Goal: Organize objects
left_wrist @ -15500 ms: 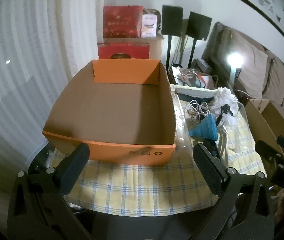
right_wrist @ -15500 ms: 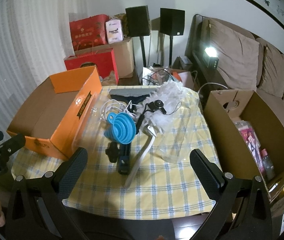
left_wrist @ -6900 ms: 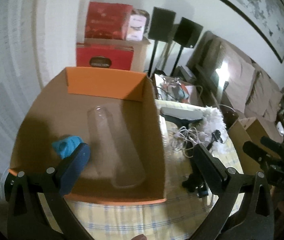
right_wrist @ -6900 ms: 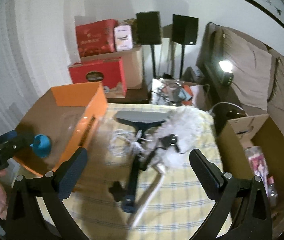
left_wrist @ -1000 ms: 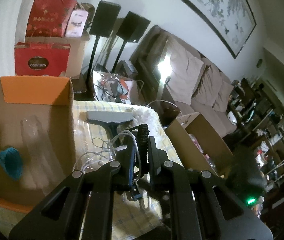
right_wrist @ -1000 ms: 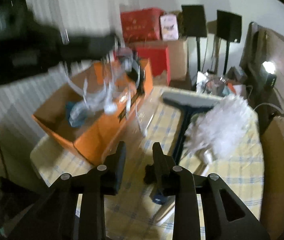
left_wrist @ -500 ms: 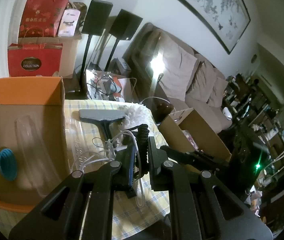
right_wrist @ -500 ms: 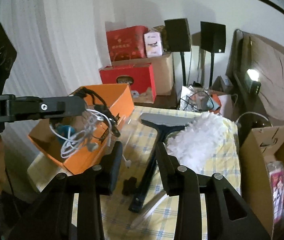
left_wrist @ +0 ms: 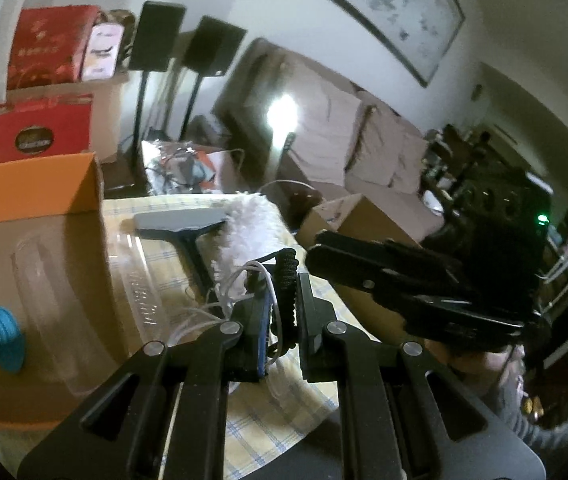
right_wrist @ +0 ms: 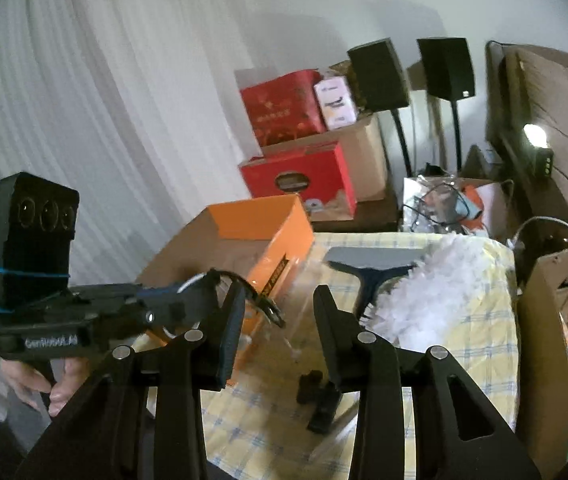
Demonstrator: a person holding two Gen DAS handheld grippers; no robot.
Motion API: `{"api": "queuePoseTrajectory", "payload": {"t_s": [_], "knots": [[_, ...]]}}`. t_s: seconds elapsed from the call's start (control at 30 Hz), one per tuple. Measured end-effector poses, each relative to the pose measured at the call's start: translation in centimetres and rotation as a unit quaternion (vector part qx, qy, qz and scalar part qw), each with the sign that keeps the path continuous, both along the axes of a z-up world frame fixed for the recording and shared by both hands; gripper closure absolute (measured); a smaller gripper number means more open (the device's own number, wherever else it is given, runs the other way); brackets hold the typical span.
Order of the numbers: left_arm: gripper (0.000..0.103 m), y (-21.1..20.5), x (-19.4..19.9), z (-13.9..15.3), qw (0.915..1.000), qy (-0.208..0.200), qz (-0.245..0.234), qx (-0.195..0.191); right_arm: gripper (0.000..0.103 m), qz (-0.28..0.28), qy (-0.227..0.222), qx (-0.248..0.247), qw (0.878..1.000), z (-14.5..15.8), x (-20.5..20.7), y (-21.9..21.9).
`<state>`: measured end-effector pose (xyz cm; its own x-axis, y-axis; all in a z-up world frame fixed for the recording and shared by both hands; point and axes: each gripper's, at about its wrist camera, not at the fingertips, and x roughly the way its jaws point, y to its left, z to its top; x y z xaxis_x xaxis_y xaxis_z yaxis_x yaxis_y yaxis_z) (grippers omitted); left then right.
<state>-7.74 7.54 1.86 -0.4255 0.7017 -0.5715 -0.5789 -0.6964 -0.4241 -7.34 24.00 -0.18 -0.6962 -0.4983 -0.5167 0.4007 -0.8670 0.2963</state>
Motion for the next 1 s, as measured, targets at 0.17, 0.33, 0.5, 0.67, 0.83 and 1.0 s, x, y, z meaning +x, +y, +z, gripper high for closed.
{"api": "queuePoseTrajectory", "payload": {"t_s": [0.17, 0.33, 0.5, 0.67, 0.83, 1.0], "knots": [[0.092, 0.1, 0.8, 0.5, 0.9995, 0.017, -0.024, -0.009, 0.066, 0.031, 0.016, 0.027, 0.999, -0.4, 0.7, -0.4], [0.092, 0.5, 1.4, 1.0, 0.9987, 0.024, -0.041, -0.017, 0.066, 0.054, 0.026, 0.068, 0.996, -1.0, 1.3, -2.1], [0.092, 0.8, 1.9, 1.0, 0.9980, 0.026, -0.055, -0.020, 0.066, 0.066, 0.033, 0.082, 0.994, -1.5, 1.5, -3.4], [0.092, 0.6, 1.9, 1.0, 0.9981, 0.021, -0.055, -0.016, 0.067, 0.060, 0.031, 0.074, 0.995, -1.8, 1.0, -3.3], [0.092, 0.5, 2.0, 1.2, 0.9973, 0.026, -0.068, -0.008, 0.088, 0.075, 0.030, 0.069, 0.994, -2.0, 1.0, -3.6], [0.090, 0.4, 2.0, 1.5, 0.9980, 0.030, -0.055, -0.010, 0.091, 0.061, 0.050, 0.084, 0.993, -1.3, 1.6, -3.8]]}}
